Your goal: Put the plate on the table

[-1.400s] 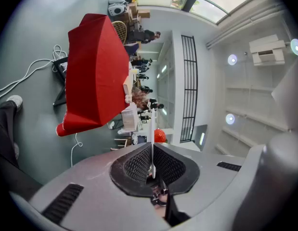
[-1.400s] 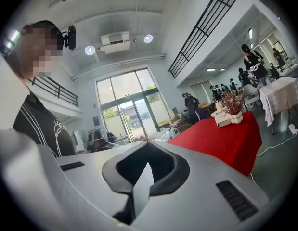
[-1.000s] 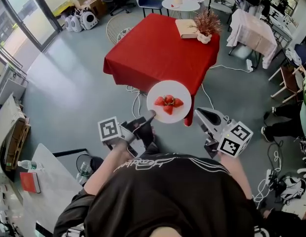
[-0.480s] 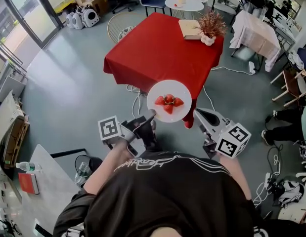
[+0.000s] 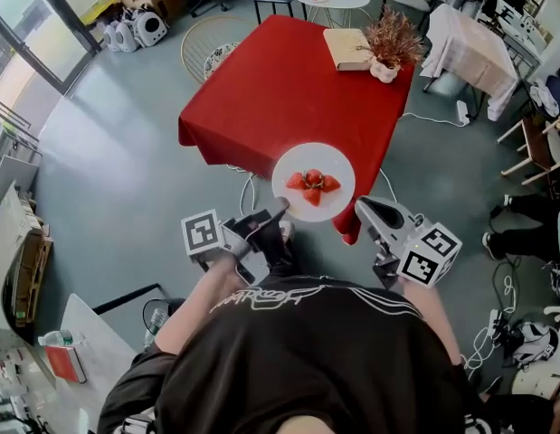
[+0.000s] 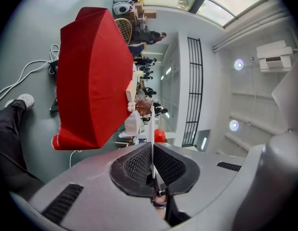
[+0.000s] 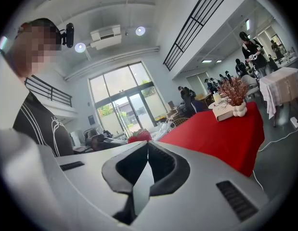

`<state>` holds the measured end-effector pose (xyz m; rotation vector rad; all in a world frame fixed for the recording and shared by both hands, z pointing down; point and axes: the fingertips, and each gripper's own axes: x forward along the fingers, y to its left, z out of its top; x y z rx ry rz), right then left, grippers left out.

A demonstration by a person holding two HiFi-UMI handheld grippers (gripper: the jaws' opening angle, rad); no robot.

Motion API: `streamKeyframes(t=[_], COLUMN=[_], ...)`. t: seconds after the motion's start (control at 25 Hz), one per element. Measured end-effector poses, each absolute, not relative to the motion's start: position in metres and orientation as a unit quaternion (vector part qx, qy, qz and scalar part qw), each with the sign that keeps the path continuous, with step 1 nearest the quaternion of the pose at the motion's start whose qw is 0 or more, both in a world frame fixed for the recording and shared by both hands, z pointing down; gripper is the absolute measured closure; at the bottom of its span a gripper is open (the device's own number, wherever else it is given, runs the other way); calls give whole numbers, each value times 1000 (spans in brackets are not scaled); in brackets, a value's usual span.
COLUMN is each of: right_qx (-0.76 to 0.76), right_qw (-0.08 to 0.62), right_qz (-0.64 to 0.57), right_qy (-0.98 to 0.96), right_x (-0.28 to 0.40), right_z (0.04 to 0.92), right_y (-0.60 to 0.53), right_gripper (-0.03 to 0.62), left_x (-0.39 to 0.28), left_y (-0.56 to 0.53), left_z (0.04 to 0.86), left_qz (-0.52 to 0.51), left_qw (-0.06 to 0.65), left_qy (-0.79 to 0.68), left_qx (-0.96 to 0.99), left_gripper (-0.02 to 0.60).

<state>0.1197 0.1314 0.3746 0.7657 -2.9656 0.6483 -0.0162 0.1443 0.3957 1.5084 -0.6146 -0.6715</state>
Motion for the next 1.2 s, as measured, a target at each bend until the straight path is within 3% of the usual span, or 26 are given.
streamKeyframes(t=[0.84,1.2], right_qx=[293,322], right_qw=[9,3], right_qz=[245,255], right_qy=[-924,-912], right_x=[7,-8], right_z=[370,375], right_y=[-90,-135], right_gripper=[588,588], left_x=[-128,-146], left_y=[-87,-136], left_z=[395,400], left_qz=[-253,-231], left_qw=[668,674], left_qy=[-234,-218], left_qx=[660,667], left_gripper=[567,566])
